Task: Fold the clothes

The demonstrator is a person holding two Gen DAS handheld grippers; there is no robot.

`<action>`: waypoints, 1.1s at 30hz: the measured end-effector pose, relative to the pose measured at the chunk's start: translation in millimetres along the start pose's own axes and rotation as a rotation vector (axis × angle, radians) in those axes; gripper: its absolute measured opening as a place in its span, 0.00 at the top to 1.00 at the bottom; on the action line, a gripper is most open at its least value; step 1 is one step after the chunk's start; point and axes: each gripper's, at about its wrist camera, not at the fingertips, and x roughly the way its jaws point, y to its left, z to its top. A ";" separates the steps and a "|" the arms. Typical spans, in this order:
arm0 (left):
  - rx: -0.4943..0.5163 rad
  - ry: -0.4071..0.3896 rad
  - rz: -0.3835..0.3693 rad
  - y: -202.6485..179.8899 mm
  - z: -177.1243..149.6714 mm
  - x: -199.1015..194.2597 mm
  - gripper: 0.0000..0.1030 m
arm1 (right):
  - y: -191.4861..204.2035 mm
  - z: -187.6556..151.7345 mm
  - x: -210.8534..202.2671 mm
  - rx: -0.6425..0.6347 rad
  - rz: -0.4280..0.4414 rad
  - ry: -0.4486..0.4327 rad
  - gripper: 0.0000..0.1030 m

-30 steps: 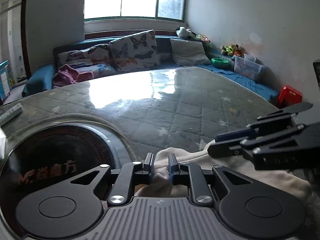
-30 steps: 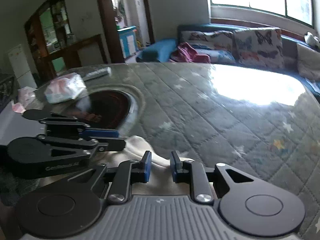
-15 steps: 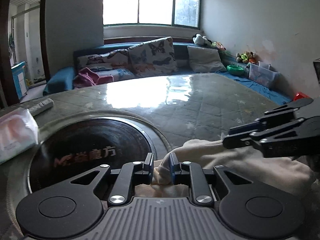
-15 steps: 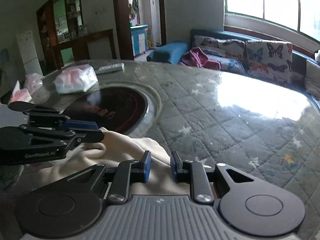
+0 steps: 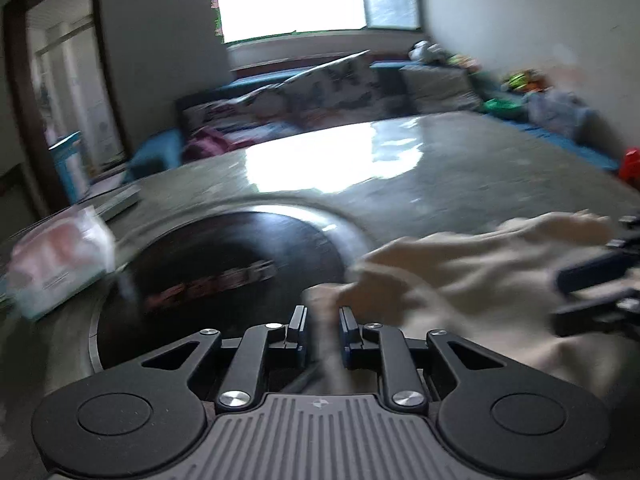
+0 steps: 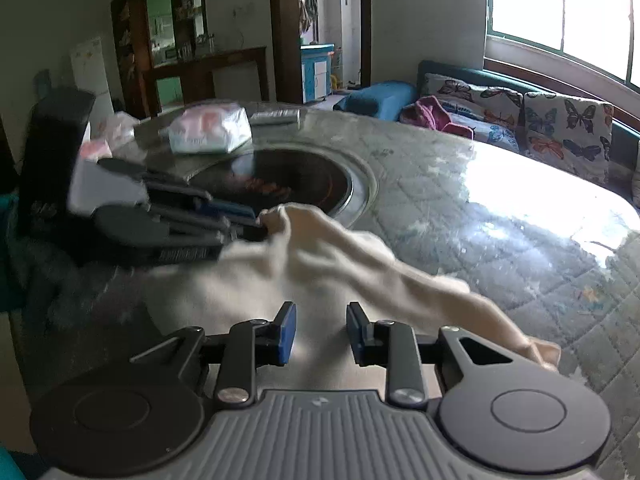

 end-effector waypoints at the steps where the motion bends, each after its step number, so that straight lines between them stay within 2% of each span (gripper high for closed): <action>1: -0.022 -0.002 -0.009 3.9 0.6 -3.2 0.81 | 0.4 -1.6 -0.5 0.001 0.000 -0.001 0.74; 3: -0.067 -0.007 -0.029 11.7 1.7 -9.7 0.82 | 2.0 -1.1 -4.7 -0.001 0.000 -0.017 0.74; 5: -0.122 -0.029 -0.095 17.0 5.9 -19.6 0.81 | 3.7 -0.1 -8.8 -0.003 0.004 -0.033 0.74; 6: -0.149 -0.036 -0.123 19.5 7.5 -22.8 0.79 | 4.5 0.4 -10.7 -0.003 0.008 -0.040 0.74; 8: -0.190 -0.034 -0.166 21.5 11.1 -22.9 0.61 | 5.9 0.5 -10.7 -0.011 0.011 -0.042 0.74; 12: -0.209 -0.016 -0.174 20.7 17.5 -7.3 0.60 | 8.2 -3.1 -7.0 -0.022 0.011 -0.029 0.73; 15: -0.228 0.003 -0.204 22.1 14.7 3.6 0.66 | 9.9 -5.9 -4.1 -0.031 0.012 -0.019 0.73; 17: -0.228 -0.005 -0.215 23.4 12.7 5.9 0.91 | 10.6 -7.1 -3.1 -0.036 0.011 -0.015 0.73; 20: -0.226 -0.043 -0.189 23.3 11.0 -0.8 0.95 | 10.9 -8.3 -2.1 -0.044 0.008 -0.008 0.73; 22: -0.169 -0.081 -0.131 18.6 12.0 -6.5 0.96 | 11.1 -9.7 -0.1 -0.050 0.006 -0.002 0.72; 25: -0.090 -0.056 -0.070 10.8 8.6 4.4 0.95 | 13.3 -13.2 3.1 -0.063 0.001 -0.003 0.72; 27: -0.097 -0.019 -0.078 9.5 4.9 13.3 0.94 | 14.2 -13.4 3.4 -0.061 0.000 -0.004 0.72; 31: -0.149 -0.022 -0.080 13.7 10.8 8.3 0.88 | 12.4 -11.7 1.2 -0.050 0.010 -0.005 0.72; 33: -0.157 -0.041 -0.063 15.3 17.1 0.0 0.88 | 9.2 -8.7 -2.7 -0.039 0.019 -0.014 0.72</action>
